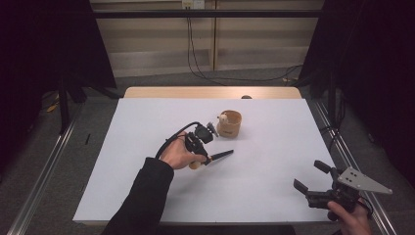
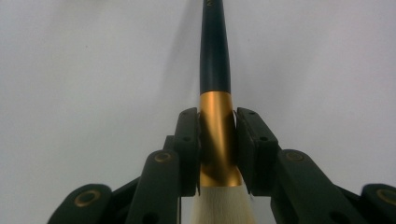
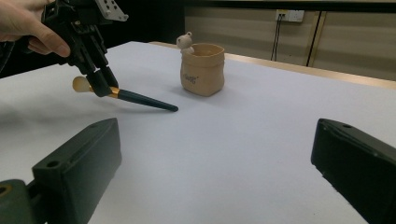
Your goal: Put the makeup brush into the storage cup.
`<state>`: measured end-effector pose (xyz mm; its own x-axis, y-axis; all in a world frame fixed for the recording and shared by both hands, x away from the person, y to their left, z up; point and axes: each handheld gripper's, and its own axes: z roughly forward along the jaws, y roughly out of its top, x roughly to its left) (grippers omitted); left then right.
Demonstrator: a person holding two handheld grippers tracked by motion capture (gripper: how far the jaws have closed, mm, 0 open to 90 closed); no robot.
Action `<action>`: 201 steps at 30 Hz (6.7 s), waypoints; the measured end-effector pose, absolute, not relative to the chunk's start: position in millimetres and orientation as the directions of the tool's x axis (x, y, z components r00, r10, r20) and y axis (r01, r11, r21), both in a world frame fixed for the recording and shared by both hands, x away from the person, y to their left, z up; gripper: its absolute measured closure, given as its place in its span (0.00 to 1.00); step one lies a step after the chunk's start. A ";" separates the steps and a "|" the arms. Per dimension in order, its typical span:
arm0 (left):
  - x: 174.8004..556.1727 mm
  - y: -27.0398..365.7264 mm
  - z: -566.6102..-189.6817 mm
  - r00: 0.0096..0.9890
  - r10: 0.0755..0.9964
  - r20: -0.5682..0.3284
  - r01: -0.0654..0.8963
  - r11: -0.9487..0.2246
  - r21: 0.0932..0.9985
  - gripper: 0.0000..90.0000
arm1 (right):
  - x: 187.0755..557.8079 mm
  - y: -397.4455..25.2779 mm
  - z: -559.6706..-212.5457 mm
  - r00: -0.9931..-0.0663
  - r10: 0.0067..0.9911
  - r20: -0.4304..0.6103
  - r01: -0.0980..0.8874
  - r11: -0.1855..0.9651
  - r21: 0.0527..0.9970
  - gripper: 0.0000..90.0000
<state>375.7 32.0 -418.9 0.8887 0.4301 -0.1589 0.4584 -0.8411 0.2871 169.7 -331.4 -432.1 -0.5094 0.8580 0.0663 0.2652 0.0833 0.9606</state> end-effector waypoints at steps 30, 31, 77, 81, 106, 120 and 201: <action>367.1 46.9 -382.8 0.904 0.388 -0.177 0.426 -0.836 0.345 0.79 | 170.6 -331.0 -432.1 -0.518 0.853 0.056 0.261 0.096 0.961 0.01; 366.5 46.9 -381.5 0.905 0.384 -0.184 0.425 -0.833 0.354 0.79 | 170.6 -331.0 -432.1 -0.518 0.853 0.056 0.261 0.096 0.961 0.01; 351.8 46.3 -354.4 0.931 0.294 -0.215 0.357 -0.853 0.380 0.79 | 235.5 -286.3 -408.4 -0.793 0.609 0.031 0.270 0.305 0.913 0.19; 351.2 44.3 -353.9 0.943 0.260 -0.209 0.322 -0.868 0.377 0.79 | 243.7 -277.1 -404.5 -0.827 0.562 0.025 0.257 0.338 0.905 0.20; 344.7 29.9 -347.6 0.947 0.226 -0.229 0.300 -0.880 0.368 0.79 | 303.1 -249.3 -394.9 -0.942 0.328 0.068 0.210 0.419 0.883 0.28; 342.1 18.1 -347.2 0.951 0.193 -0.240 0.271 -0.897 0.350 0.79 | 307.8 -213.5 -418.2 -0.976 0.210 0.050 0.158 0.537 0.828 0.44; 354.7 40.1 -339.0 0.929 0.315 -0.196 0.359 -0.634 0.684 0.07 | 310.2 -202.7 -427.4 -0.976 0.211 0.058 0.163 0.527 0.834 0.84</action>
